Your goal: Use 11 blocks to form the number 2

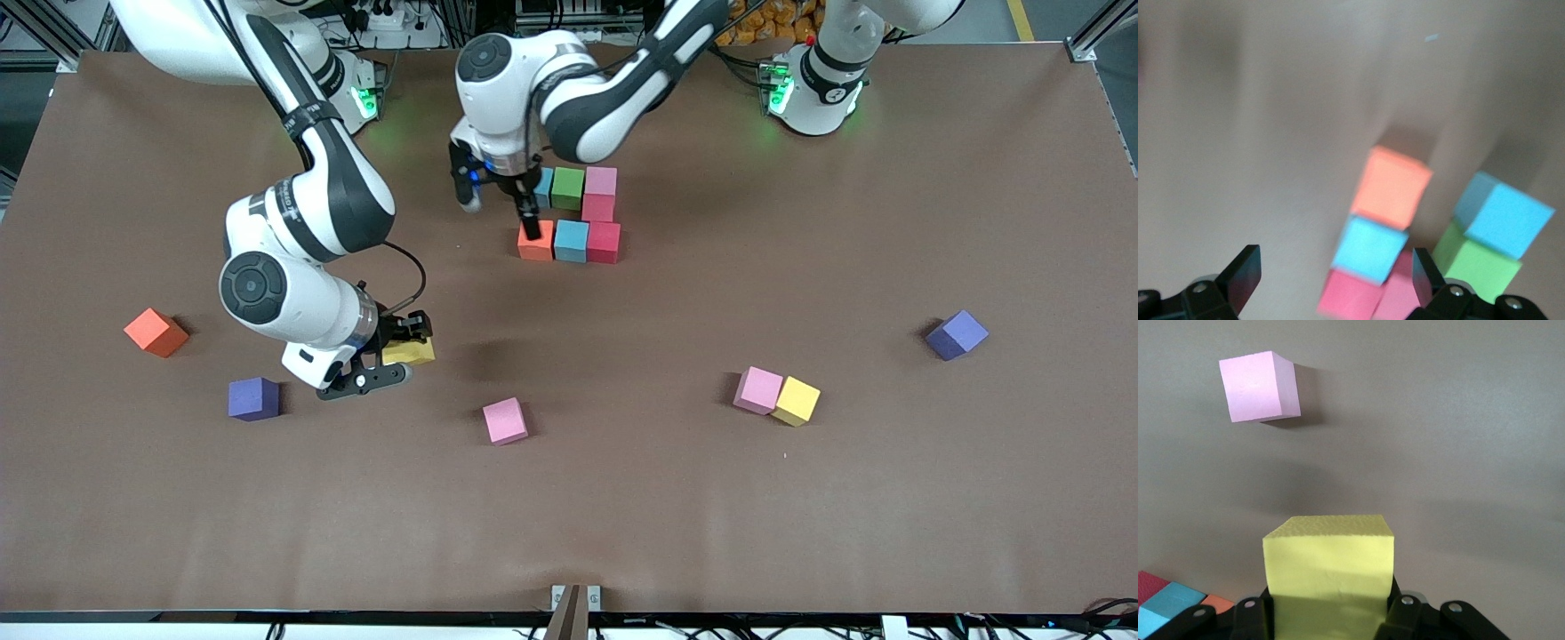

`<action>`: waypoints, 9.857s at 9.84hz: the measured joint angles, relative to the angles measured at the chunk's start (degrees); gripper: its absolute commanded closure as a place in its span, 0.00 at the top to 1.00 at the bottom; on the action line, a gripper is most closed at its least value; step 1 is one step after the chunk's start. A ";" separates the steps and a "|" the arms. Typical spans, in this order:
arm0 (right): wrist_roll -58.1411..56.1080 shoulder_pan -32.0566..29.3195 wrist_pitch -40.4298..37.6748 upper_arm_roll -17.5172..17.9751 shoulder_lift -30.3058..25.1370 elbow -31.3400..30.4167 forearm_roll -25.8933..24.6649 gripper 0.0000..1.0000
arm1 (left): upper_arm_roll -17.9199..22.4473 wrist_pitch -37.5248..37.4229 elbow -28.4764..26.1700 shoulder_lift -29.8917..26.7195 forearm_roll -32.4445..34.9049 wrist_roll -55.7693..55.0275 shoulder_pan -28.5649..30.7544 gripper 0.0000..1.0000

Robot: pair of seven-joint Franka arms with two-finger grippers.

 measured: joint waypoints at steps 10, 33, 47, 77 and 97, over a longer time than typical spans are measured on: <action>31.80 18.23 29.14 0.04 -0.18 -18.24 -6.20 0.05 | 4.43 -14.55 -0.99 -7.70 0.03 -11.91 30.49 1.00; 52.38 23.95 37.13 0.03 2.86 -25.08 -16.96 0.02 | 4.33 10.14 -6.79 3.85 -6.77 -96.96 37.22 1.00; 54.33 26.00 38.28 0.01 2.14 -26.66 -17.32 0.00 | 4.33 15.95 -8.93 6.53 -6.69 -96.96 37.23 1.00; 39.70 17.76 28.64 -0.98 -1.45 -20.14 -6.85 1.00 | 0.19 21.35 -9.71 6.72 0.83 -64.05 34.44 0.00; 29.73 10.82 38.73 -1.10 23.54 10.04 -27.53 1.00 | -2.74 15.78 -0.94 10.13 1.08 -43.67 15.27 0.00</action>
